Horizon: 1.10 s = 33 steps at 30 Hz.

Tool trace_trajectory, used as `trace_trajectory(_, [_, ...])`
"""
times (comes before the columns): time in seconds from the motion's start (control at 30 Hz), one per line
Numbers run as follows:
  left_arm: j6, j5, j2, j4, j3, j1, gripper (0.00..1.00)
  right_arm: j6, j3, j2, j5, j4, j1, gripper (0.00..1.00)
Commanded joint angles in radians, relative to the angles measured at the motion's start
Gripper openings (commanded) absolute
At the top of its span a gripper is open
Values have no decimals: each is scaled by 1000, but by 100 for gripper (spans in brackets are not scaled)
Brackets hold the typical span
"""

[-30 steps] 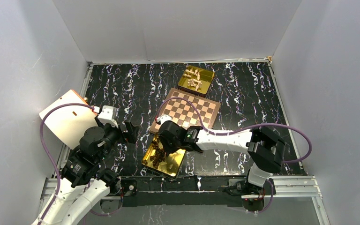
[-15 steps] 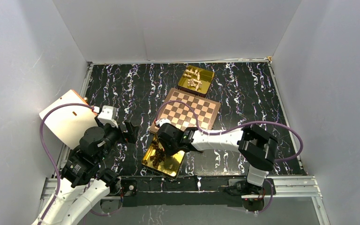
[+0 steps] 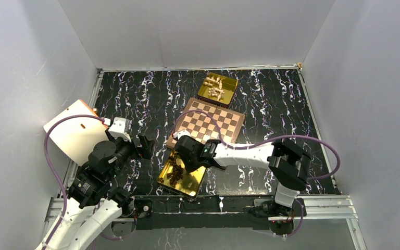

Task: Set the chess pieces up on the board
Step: Pick up the chess piece from the storage box, then place the chess piece on the chessboard.

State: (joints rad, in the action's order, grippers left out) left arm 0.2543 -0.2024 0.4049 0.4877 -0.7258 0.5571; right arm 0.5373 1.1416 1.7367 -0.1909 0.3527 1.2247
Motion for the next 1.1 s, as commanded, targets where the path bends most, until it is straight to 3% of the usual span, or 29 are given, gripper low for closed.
trace_trajectory(0.0, [-1, -15, 1, -5, 9, -7, 95, -22, 68, -115, -61, 64, 3, 10])
trace_trajectory(0.33, [-9, 12, 3, -8, 8, -6, 95, -64, 103, -234, -57, 228, -135, 11])
trace_trajectory(0.63, [-8, 10, 6, -9, 10, -7, 95, -83, 72, -209, 20, 310, -305, 12])
trace_trajectory(1.07, [-10, 12, 14, -11, 12, -7, 95, -49, 79, -92, -6, 354, -325, 14])
